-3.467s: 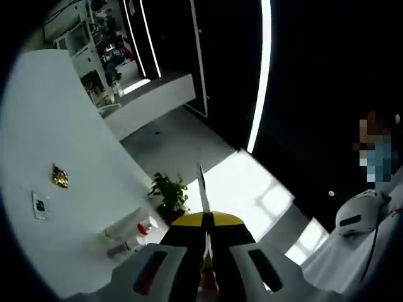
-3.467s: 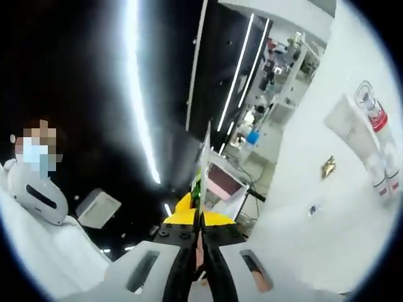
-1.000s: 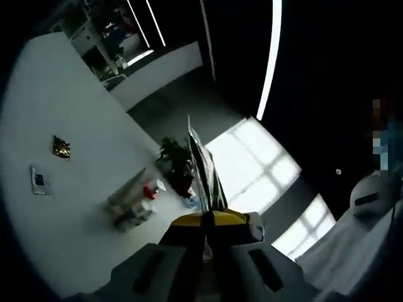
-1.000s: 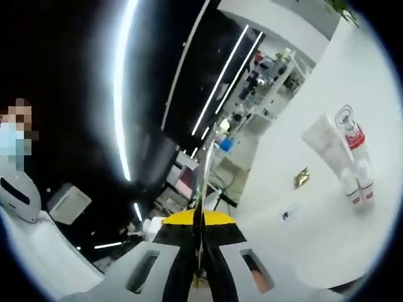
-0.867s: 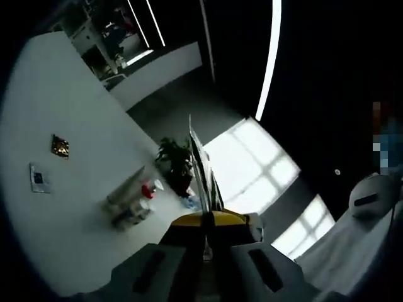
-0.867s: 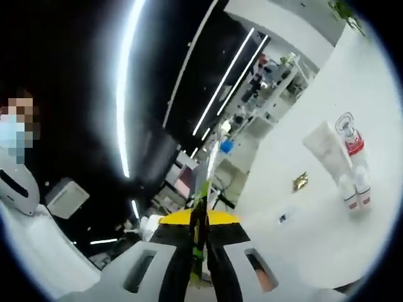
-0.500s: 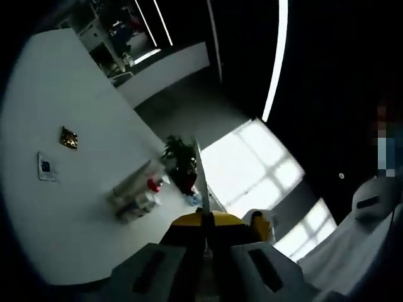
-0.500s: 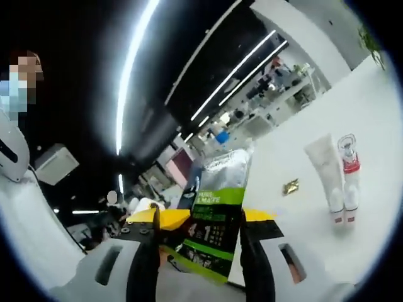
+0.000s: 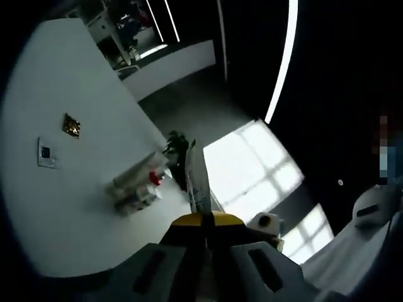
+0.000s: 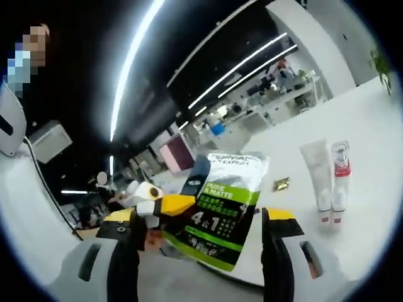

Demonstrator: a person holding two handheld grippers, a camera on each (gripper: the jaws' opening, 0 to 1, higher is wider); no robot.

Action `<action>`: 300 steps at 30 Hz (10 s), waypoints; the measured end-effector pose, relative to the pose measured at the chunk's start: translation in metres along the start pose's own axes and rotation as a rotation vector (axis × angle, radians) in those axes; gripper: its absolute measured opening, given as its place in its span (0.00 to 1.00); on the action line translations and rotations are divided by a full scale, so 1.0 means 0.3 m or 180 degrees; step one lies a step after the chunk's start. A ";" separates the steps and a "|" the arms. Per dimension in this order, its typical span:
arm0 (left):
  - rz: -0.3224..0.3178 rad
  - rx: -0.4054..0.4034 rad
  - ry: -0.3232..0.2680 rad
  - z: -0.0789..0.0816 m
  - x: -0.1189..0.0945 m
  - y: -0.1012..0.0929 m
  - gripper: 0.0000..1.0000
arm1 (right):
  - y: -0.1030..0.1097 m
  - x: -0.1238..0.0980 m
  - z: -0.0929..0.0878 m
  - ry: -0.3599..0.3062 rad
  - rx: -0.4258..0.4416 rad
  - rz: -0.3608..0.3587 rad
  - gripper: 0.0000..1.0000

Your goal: Arrange the skincare products in the storage area until every visible bottle or jar stands upright without overlapping.

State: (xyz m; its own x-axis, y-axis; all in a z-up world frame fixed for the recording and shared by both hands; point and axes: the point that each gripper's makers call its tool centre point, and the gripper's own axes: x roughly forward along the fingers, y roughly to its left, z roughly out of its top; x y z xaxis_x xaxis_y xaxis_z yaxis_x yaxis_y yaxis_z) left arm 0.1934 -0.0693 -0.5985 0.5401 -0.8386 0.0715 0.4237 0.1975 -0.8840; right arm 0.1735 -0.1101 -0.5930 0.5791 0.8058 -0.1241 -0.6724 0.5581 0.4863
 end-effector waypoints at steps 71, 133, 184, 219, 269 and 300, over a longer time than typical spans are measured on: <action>0.1416 -0.0403 0.0239 -0.081 0.228 0.536 0.00 | -0.264 -0.137 -0.098 0.0439 -0.0342 -0.0459 0.96; 0.2809 0.1657 0.1543 -0.058 0.151 0.831 0.25 | -0.263 -0.130 -0.130 0.0616 -0.0322 -0.0393 0.92; 0.2670 0.2547 0.1878 -0.107 0.276 0.823 0.42 | -0.271 -0.131 -0.129 0.0615 -0.0283 -0.0424 0.92; 0.2620 0.2494 0.1651 -0.082 0.221 0.745 0.56 | -0.270 -0.126 -0.142 0.0713 -0.0305 -0.0412 0.94; 0.2757 0.1999 0.0651 0.083 -0.370 0.382 0.99 | -0.377 -0.100 -0.109 0.0890 -0.0507 -0.0787 1.00; 0.2727 0.2276 0.0613 0.067 -0.389 0.368 0.93 | -0.384 -0.105 -0.132 0.0909 -0.0518 -0.0772 0.96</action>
State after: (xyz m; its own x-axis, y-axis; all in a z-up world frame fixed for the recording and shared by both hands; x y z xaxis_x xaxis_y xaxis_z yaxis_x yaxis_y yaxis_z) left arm 0.1918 0.0606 -0.6951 0.7575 -0.3396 -0.5576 0.3200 0.9376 -0.1364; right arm 0.2144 -0.1919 -0.6792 0.5939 0.6567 -0.4648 -0.6094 0.7444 0.2731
